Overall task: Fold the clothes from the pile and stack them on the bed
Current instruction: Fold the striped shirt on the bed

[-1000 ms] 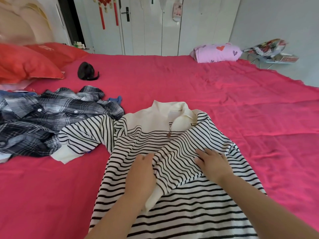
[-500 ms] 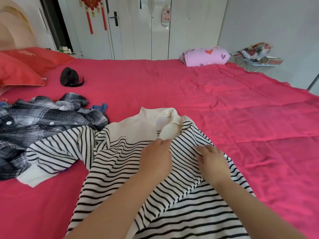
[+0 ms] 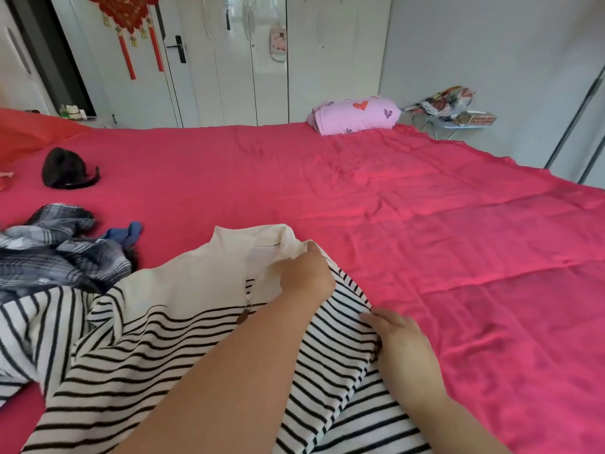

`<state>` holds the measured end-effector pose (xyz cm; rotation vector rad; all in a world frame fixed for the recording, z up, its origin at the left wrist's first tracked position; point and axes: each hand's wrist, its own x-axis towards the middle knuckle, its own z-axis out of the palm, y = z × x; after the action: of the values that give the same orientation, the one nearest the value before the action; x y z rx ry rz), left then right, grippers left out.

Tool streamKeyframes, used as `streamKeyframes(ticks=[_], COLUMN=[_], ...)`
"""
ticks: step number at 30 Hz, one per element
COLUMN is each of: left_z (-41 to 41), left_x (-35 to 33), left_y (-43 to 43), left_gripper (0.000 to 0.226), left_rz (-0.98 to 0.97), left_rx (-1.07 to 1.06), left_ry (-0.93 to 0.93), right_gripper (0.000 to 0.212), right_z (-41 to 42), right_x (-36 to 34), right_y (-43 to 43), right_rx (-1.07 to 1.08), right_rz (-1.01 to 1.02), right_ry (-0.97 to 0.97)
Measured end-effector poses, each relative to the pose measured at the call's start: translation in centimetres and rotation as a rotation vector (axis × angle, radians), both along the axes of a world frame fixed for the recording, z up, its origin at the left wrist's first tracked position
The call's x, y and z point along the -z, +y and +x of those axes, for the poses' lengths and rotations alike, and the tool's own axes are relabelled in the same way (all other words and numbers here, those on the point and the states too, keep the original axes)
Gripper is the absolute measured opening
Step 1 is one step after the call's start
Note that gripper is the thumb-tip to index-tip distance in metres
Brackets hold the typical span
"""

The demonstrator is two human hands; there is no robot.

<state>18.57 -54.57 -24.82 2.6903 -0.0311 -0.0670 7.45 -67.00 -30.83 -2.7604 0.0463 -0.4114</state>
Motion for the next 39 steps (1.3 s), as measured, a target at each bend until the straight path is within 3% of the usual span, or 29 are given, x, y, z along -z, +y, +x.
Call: streamKeyframes(ticks=[3,6,9,11,14,16,18,19,24,28,31,32,35,39], left_z=[0.8,0.5,-0.6,-0.7,-0.7,-1.2,-1.6,-1.9,-6.4,-11.6,-14.1,-14.6,-15.2,-15.3], left_x=[1.0,2.2,3.8,4.4,4.5,4.8,4.7,4.5,3.0,3.5,4.3,4.3,3.0,1.0], left_y=[0.6,2.0,2.3,2.1,2.1,2.5,3.2,3.6,6.6,10.9,13.8,14.5,16.5,21.9], left_gripper=[0.054,0.058,0.058,0.055,0.054,0.062,0.062,0.061,0.057,0.054,0.054,0.055,0.056,0.056], left_rz=[-0.173,-0.226,-0.006,0.078,0.198,0.292,0.265,0.242,0.282,0.347,0.349,0.333,0.286,0.150], left_rx=[-0.004,0.014,0.124,0.159,0.189,0.214,0.209,0.211,0.302,0.292,0.262,0.258,0.228,0.014], left_ry=[-0.051,-0.166,-0.182,-0.171,-0.056,0.023,-0.008,-0.059,-0.170,-0.033,0.132,0.146,0.009,-0.211], right_gripper=[0.056,0.053,0.046,0.051,0.054,0.060,0.095,0.103,0.057,0.085,0.088,0.080,0.050,0.050], right_z=[0.2,0.2,-0.2,-0.4,-0.6,-0.8,-0.8,-0.8,-1.3,-3.3,-4.6,-4.8,-5.1,-4.9], right_x=[0.0,-0.6,-1.0,-0.8,-1.3,-1.3,-0.6,-0.3,-1.1,-2.2,-1.7,-1.3,-0.8,-2.6], right_y=[-0.4,-0.7,-0.5,-0.9,-0.5,0.7,1.8,2.0,3.2,6.6,9.6,10.3,11.4,13.9], right_rx=[0.001,0.002,0.035,0.059,0.000,-0.121,-0.216,-0.223,-0.117,-0.198,-0.295,-0.306,-0.264,-0.256], right_rz=[-0.009,-0.077,-0.104,0.031,0.214,0.147,-0.054,-0.144,-0.253,-0.199,-0.173,-0.186,-0.231,-0.196], right_ry=[-0.116,-0.155,-0.085,-0.044,-0.162,0.007,0.266,0.351,0.338,0.273,0.346,0.391,0.490,0.398])
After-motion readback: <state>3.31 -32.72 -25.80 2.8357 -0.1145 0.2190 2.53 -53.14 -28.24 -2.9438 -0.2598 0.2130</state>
